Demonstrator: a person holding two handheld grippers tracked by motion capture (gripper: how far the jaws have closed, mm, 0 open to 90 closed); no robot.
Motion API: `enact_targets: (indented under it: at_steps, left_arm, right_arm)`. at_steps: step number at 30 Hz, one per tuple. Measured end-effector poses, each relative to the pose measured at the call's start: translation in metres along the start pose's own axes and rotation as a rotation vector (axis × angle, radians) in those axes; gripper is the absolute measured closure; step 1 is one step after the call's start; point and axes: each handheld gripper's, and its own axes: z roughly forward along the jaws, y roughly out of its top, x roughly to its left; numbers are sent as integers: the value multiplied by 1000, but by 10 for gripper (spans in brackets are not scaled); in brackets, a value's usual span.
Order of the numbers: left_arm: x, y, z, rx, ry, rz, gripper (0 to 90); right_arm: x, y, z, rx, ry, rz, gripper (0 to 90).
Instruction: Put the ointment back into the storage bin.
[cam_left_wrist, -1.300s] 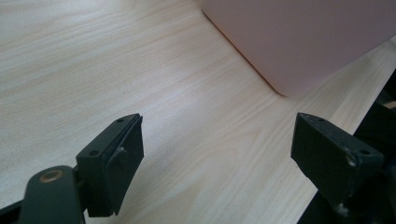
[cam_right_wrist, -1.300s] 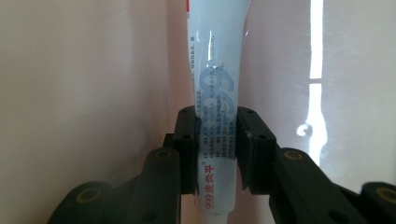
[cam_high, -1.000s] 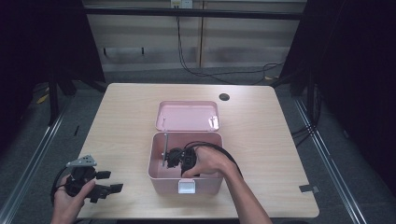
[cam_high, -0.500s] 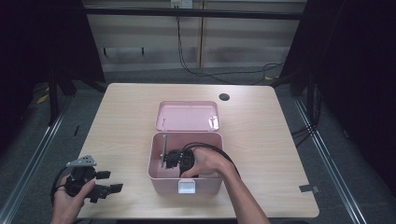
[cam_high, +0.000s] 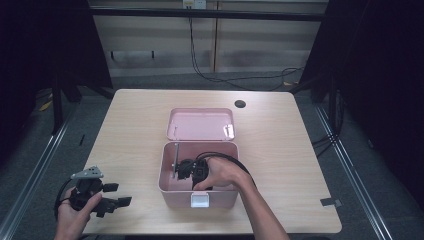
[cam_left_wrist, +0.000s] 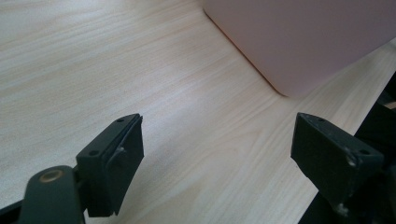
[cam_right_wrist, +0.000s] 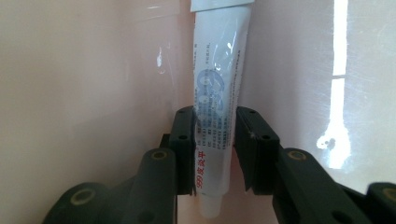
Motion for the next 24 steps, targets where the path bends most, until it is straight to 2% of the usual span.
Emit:
enact_targets:
  at_steps: [15, 18, 22, 23, 24]
  left_arm:
    - [0, 0, 0, -2, -3, -1, 171]
    - [0, 0, 0, -1, -3, -1, 171]
    - [0, 0, 0, -2, -2, 0, 170]
    - [0, 0, 0, -2, -2, -1, 170]
    - [0, 0, 0, -1, -2, 0, 171]
  right_arm:
    - [7, -6, -15, -38, -61, -4, 665]
    - [8, -7, -18, -44, -78, -19, 665]
    - [12, -10, -24, -60, -88, -7, 665]
    - [11, -11, -24, -64, -93, -21, 665]
    - [13, -11, -26, -65, -93, -5, 665]
